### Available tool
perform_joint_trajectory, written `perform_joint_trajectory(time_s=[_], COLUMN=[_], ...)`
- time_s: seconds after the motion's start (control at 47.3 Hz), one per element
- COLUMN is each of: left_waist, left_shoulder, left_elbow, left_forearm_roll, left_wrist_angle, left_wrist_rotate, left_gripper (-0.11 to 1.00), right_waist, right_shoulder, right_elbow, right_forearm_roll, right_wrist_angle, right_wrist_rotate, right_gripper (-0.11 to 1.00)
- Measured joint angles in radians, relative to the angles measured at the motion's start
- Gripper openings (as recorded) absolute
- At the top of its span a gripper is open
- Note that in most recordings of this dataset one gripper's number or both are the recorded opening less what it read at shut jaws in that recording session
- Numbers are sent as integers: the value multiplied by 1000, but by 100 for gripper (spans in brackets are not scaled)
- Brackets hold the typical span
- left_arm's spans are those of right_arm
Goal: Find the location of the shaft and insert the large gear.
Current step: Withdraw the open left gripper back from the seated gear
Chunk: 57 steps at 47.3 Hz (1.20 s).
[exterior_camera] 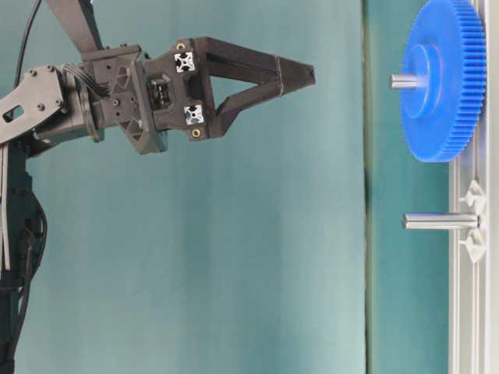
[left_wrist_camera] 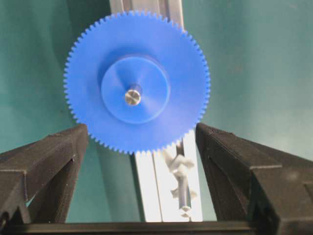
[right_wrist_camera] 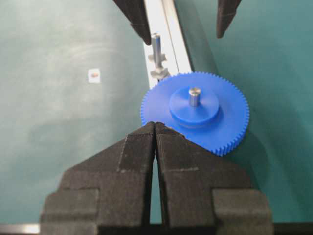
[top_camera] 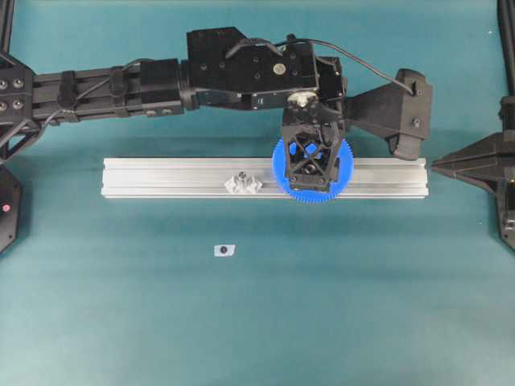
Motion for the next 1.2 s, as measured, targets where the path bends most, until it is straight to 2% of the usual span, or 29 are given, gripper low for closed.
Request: perform_joint_trajectory(time_s=[0.613,1.204], left_waist=[0,-2], left_shoulder=[-2,-2], left_elbow=[0,0], left_forearm_roll=[0,0], left_wrist_angle=[0,0], left_wrist_rotate=[-2,-34], left_gripper=[85,85], right_waist=[0,0], right_shoulder=[0,0], right_elbow=[-2,0], right_forearm_roll=[0,0], right_wrist_angle=[0,0], right_wrist_rotate=[0,0], right_gripper=[3,3])
